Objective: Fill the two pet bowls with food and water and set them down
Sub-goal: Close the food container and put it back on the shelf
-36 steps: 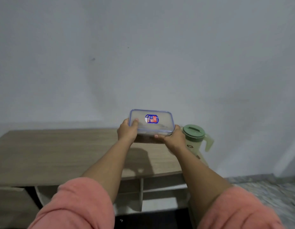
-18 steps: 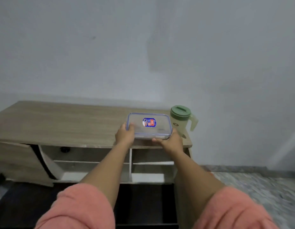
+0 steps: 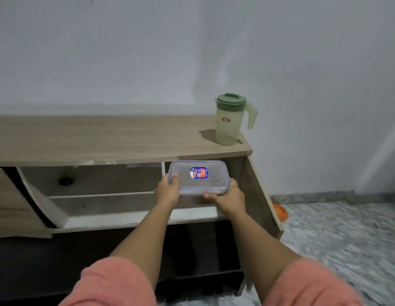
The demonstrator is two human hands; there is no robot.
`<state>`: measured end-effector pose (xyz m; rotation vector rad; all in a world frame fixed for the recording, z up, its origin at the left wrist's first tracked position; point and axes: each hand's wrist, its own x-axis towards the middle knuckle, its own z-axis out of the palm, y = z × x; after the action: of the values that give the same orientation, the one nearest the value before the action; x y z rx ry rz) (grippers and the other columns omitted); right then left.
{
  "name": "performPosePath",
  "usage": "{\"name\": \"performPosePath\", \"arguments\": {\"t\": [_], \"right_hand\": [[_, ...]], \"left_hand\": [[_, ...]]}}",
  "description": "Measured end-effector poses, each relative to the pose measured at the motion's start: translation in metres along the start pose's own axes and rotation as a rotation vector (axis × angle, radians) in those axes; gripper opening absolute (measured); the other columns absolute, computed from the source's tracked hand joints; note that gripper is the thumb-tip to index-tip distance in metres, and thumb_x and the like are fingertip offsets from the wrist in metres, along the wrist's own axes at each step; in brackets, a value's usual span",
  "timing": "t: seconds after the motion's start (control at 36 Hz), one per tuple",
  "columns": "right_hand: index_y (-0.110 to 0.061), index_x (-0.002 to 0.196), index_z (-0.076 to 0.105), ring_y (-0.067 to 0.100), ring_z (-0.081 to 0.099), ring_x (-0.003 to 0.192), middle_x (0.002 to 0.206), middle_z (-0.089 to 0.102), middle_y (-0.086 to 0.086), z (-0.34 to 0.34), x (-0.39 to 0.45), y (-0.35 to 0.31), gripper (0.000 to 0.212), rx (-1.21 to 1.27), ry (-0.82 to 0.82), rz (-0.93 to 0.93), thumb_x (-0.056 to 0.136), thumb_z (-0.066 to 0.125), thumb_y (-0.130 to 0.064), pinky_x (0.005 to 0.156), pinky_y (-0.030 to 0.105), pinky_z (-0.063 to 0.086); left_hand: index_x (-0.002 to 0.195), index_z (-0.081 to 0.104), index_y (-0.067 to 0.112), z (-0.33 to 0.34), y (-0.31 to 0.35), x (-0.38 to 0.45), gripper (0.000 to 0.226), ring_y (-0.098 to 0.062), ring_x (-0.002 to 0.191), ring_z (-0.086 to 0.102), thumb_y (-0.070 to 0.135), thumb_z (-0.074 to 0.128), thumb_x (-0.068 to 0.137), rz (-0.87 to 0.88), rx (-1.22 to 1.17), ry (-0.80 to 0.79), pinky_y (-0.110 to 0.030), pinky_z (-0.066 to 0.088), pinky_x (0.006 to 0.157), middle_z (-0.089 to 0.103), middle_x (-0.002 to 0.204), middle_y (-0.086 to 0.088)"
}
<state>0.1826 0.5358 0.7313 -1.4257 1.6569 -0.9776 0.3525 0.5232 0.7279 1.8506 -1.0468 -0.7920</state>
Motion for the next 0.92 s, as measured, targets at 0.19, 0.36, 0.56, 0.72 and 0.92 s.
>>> {"name": "performPosePath", "arguments": {"t": [0.19, 0.36, 0.56, 0.72, 0.92], "right_hand": [[-0.011, 0.122, 0.048, 0.012, 0.055, 0.089, 0.108, 0.064, 0.003, 0.036, 0.025, 0.074, 0.069, 0.039, 0.033, -0.048, 0.066, 0.087, -0.022, 0.072, 0.019, 0.040], [-0.015, 0.125, 0.049, 0.015, 0.059, 0.093, 0.113, 0.064, 0.005, 0.067, 0.070, 0.129, 0.072, 0.083, 0.113, -0.160, 0.064, 0.087, -0.024, 0.075, 0.022, 0.045], [-0.016, 0.125, 0.048, 0.017, 0.061, 0.100, 0.113, 0.061, 0.004, 0.092, 0.115, 0.173, 0.072, 0.162, 0.167, -0.268, 0.064, 0.087, -0.024, 0.080, 0.025, 0.050], [-0.017, 0.129, 0.046, 0.013, 0.056, 0.100, 0.114, 0.060, 0.001, 0.097, 0.136, 0.184, 0.071, 0.235, 0.178, -0.283, 0.069, 0.084, -0.024, 0.086, 0.024, 0.048], [-0.014, 0.126, 0.049, 0.013, 0.056, 0.103, 0.118, 0.061, 0.003, 0.105, 0.166, 0.176, 0.069, 0.221, 0.204, -0.264, 0.068, 0.084, -0.026, 0.088, 0.022, 0.046]], "left_hand": [[0.126, 0.058, 0.013, 0.046, -0.062, 0.025, 0.037, -0.026, 0.105, 0.055, 0.032, 0.038, 0.101, 0.074, -0.106, 0.001, -0.029, 0.038, 0.084, 0.062, 0.121, -0.011], [0.131, 0.057, 0.019, 0.086, -0.101, 0.065, 0.040, -0.028, 0.110, 0.057, 0.038, 0.043, 0.098, 0.157, -0.250, -0.002, -0.034, 0.045, 0.095, 0.061, 0.121, -0.007], [0.134, 0.055, 0.017, 0.118, -0.125, 0.106, 0.040, -0.031, 0.117, 0.056, 0.030, 0.039, 0.100, 0.259, -0.309, -0.008, -0.037, 0.043, 0.104, 0.060, 0.128, -0.011], [0.133, 0.056, 0.025, 0.130, -0.134, 0.131, 0.061, -0.033, 0.116, 0.057, 0.051, 0.043, 0.079, 0.270, -0.330, -0.074, -0.046, 0.043, 0.105, 0.062, 0.127, -0.009], [0.137, 0.049, 0.026, 0.145, -0.132, 0.177, 0.076, -0.033, 0.118, 0.056, 0.056, 0.050, 0.067, 0.226, -0.389, -0.108, -0.048, 0.043, 0.106, 0.059, 0.132, -0.010]]}}
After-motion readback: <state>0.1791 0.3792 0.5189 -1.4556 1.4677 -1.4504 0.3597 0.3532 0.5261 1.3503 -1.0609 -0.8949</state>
